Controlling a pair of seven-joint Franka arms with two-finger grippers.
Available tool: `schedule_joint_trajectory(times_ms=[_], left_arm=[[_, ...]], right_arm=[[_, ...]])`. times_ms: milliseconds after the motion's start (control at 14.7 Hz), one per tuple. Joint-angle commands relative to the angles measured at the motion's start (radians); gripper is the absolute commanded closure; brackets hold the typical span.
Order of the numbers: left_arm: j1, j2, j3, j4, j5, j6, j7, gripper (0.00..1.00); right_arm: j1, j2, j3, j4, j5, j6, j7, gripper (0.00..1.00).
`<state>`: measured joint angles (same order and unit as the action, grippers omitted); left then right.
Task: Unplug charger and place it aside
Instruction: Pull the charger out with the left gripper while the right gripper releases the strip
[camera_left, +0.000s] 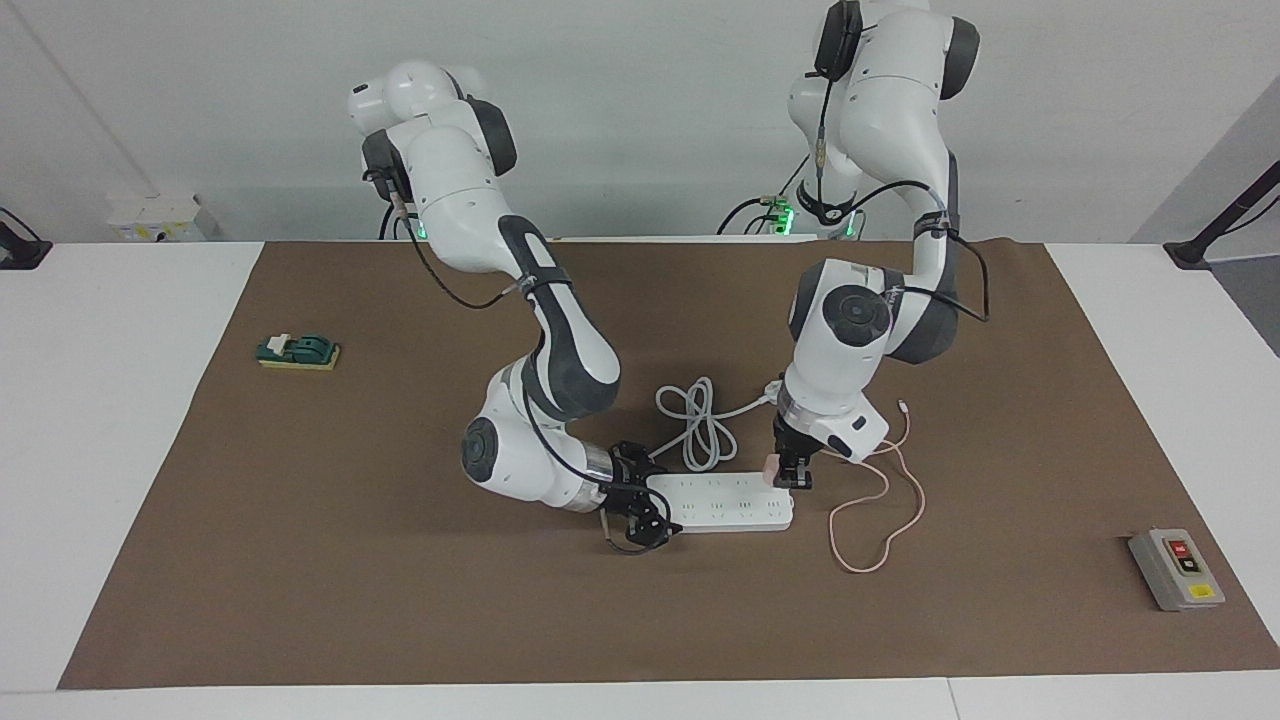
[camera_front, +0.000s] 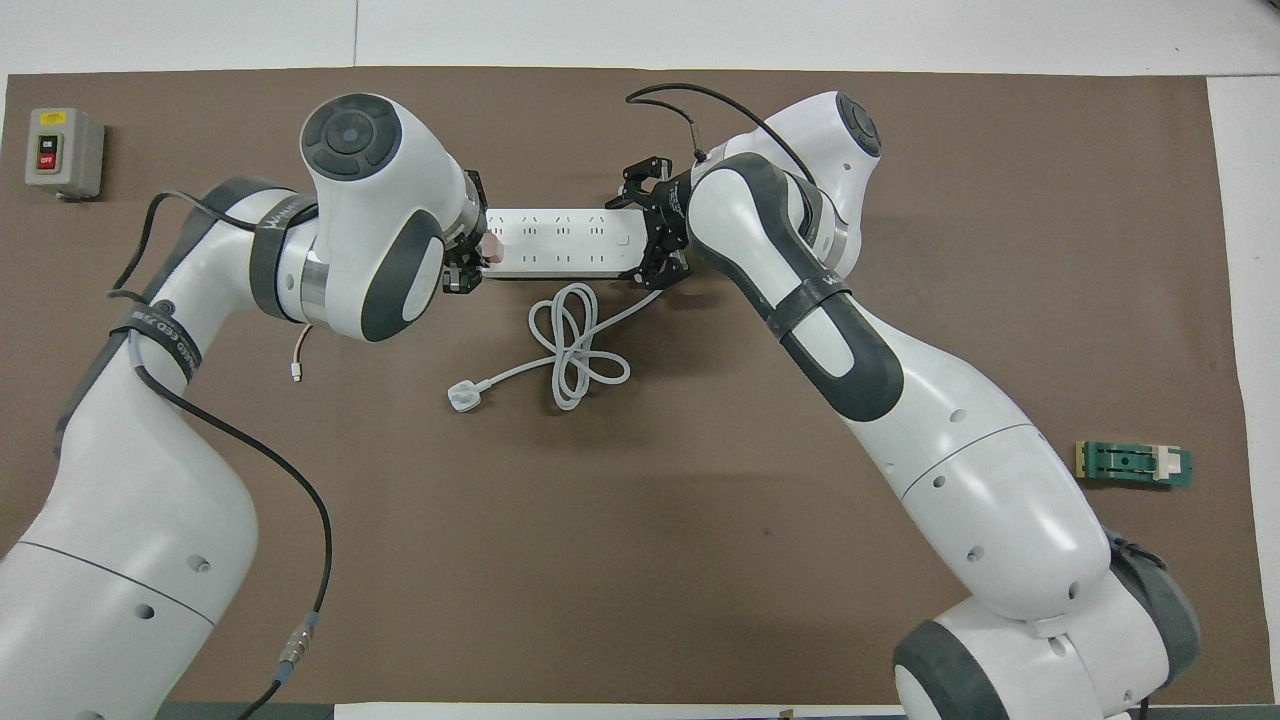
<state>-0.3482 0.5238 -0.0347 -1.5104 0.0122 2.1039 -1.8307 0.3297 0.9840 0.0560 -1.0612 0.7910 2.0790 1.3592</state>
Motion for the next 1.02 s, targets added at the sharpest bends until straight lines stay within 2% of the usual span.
schedule_joint_trajectory(times_ms=[0, 136, 272, 340, 408, 476, 545, 817, 953], left_arm=[[0.028, -0.025, 0.002, 0.05, 0.029, -0.106, 0.031, 1.0], [0.06, -0.063, 0.003, 0.05, 0.034, -0.131, 0.076, 1.0], [0.151, -0.129, 0.002, 0.045, 0.02, -0.192, 0.244, 1.0], [0.184, -0.143, 0.001, 0.045, 0.014, -0.218, 0.313, 1.0], [0.219, -0.154, 0.001, 0.044, 0.008, -0.234, 0.385, 1.0], [0.244, -0.16, 0.001, 0.045, 0.008, -0.251, 0.445, 1.0], [0.273, -0.165, 0.002, 0.045, 0.009, -0.272, 0.52, 1.0], [0.354, -0.177, 0.002, 0.039, 0.012, -0.3, 0.784, 1.0], [0.377, -0.179, 0.002, 0.039, 0.017, -0.32, 0.893, 1.0]], right_arm=[[0.003, 0.03, 0.002, 0.02, 0.013, 0.062, -0.034, 0.59], [0.003, 0.03, 0.002, 0.02, 0.011, 0.061, -0.034, 0.58], [-0.009, 0.019, 0.002, 0.021, 0.008, 0.02, -0.022, 0.47], [-0.009, 0.001, 0.001, 0.021, 0.008, -0.006, -0.017, 0.36], [-0.011, -0.027, -0.001, 0.021, 0.008, -0.017, -0.006, 0.16], [-0.026, -0.048, -0.001, 0.017, 0.004, -0.025, 0.017, 0.06], [-0.038, -0.073, -0.001, 0.012, -0.001, -0.052, 0.044, 0.0], [-0.073, -0.215, -0.051, -0.052, -0.006, -0.203, 0.055, 0.0], [-0.09, -0.275, -0.068, -0.063, -0.053, -0.282, 0.044, 0.0]])
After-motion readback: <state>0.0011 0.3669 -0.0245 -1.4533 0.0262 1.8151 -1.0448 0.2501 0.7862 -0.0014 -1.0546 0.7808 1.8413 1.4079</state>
